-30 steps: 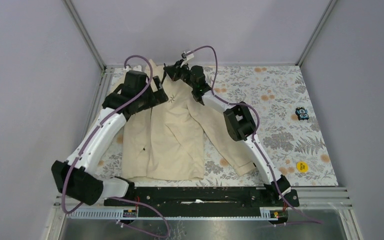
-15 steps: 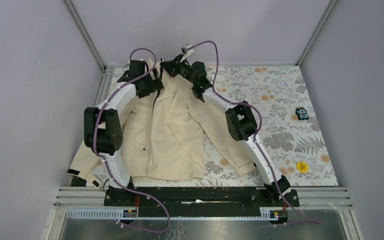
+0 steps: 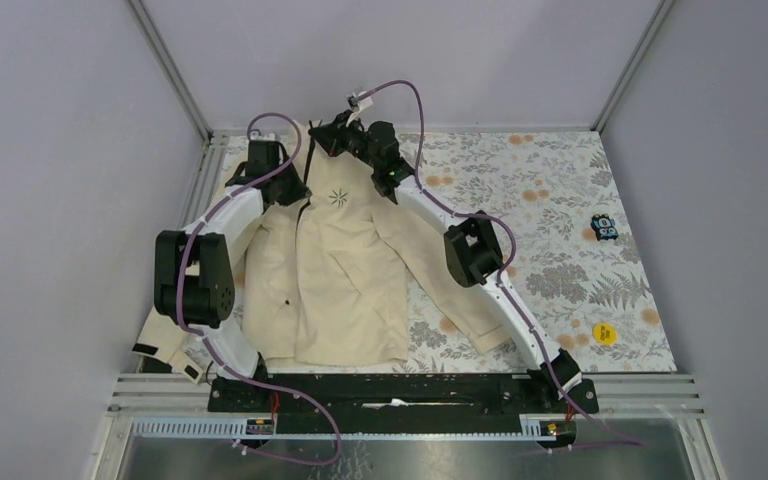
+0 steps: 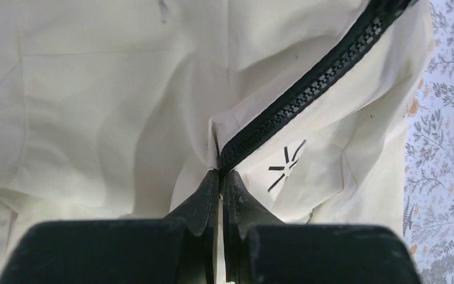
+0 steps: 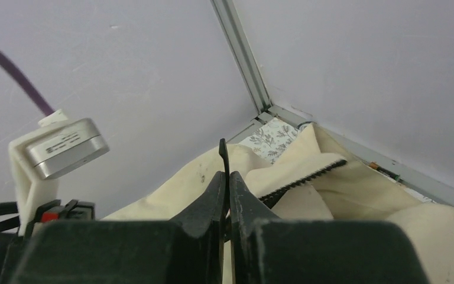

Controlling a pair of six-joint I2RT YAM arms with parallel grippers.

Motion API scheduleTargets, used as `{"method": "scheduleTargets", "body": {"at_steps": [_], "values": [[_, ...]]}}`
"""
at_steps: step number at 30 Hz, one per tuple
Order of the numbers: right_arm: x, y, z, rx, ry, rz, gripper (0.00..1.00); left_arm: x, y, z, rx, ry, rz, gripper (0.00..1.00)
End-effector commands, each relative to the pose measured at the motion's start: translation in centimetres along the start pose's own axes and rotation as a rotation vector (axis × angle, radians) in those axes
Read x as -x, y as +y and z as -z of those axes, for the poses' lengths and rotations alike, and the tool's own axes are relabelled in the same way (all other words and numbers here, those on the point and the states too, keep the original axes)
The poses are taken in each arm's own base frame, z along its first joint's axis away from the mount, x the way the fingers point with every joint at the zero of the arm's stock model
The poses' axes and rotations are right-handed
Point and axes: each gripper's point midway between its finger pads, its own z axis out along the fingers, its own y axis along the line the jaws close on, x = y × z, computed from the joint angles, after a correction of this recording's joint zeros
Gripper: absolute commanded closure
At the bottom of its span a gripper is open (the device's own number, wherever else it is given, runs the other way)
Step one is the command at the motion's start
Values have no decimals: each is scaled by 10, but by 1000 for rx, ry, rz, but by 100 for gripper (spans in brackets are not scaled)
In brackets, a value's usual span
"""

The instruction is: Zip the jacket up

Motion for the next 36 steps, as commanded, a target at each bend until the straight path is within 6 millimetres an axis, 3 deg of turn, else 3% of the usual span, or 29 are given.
{"method": "scheduleTargets", "body": {"at_steps": [1,5,10,17,19,23,24,26,29,34,36], "values": [[127,-14,1,-125,-308,172,100,-63,59,17,190,178,25,100],[155,-32,13,-163,-351,196,100,-85,70,21,213,230,35,100],[172,-32,18,-151,-357,209,100,-96,75,25,214,243,40,100],[166,-33,17,-137,-355,206,100,-88,66,27,179,233,31,100],[161,-36,17,-143,-339,208,92,-84,61,26,155,227,26,100],[155,-43,17,-176,-307,214,41,-68,46,21,99,202,32,82],[154,-45,17,-188,-291,220,36,-60,39,19,81,193,33,75],[151,-52,19,-238,-242,225,29,-49,30,17,54,178,37,55],[159,-53,25,-288,-177,224,27,-31,20,19,19,125,22,32],[178,-38,51,-378,6,251,17,-14,17,42,2,21,-19,3],[180,-25,73,-407,126,255,7,-9,6,55,-41,-10,-30,1]]}}
